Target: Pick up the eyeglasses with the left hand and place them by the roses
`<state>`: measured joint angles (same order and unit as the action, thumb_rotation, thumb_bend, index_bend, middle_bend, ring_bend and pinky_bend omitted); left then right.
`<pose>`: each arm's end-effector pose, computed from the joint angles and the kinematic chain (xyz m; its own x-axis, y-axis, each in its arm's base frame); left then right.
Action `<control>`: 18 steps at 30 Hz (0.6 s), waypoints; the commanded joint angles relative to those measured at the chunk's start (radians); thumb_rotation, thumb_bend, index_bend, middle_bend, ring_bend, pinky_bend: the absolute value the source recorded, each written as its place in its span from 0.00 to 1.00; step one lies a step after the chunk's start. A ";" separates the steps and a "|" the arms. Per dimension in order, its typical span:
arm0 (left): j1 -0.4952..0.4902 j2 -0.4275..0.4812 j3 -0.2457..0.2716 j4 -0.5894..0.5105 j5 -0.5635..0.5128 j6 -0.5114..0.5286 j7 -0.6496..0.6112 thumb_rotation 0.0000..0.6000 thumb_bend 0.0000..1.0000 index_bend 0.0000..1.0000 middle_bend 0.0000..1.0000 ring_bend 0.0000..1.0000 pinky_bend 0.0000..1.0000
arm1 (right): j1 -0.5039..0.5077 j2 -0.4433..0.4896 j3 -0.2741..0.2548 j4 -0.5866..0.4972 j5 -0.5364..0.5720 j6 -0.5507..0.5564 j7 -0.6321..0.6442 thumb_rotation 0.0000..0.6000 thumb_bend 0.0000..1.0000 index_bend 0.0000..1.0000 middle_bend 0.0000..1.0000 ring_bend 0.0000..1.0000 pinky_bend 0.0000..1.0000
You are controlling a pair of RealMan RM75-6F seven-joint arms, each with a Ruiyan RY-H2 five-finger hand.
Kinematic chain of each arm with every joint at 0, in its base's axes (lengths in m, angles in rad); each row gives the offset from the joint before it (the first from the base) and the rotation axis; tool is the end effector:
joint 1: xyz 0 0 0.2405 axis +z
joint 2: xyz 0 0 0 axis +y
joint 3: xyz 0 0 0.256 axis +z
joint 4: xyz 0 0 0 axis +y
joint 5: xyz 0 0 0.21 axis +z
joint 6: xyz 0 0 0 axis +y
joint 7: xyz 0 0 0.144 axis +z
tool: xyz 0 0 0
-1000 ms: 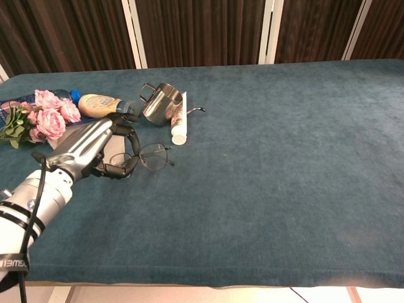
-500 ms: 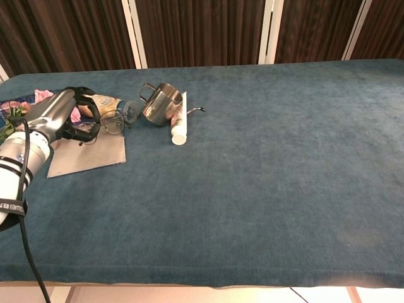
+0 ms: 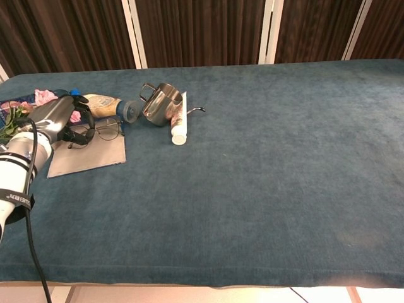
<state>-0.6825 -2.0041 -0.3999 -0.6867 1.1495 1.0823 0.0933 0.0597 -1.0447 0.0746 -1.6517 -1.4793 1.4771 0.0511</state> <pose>-0.2279 0.3911 -0.0435 0.2935 -0.0080 0.9559 0.9551 0.0453 -0.2929 -0.3137 -0.1781 0.1827 0.3767 0.0079 0.9263 -0.9260 0.0308 0.3763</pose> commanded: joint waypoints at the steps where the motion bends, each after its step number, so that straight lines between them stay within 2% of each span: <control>1: -0.016 -0.016 0.000 0.044 -0.007 -0.006 0.002 1.00 0.44 0.66 0.12 0.01 0.05 | 0.000 0.001 -0.001 -0.001 0.000 -0.001 0.000 1.00 0.15 0.00 0.00 0.00 0.00; 18: -0.043 -0.039 0.004 0.183 -0.026 -0.042 0.003 1.00 0.44 0.63 0.12 0.01 0.04 | 0.004 0.007 -0.008 -0.008 -0.009 -0.012 0.009 1.00 0.15 0.00 0.00 0.00 0.00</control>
<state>-0.7244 -2.0418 -0.3958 -0.5061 1.1255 1.0428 0.0965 0.0637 -1.0378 0.0664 -1.6593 -1.4882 1.4652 0.0602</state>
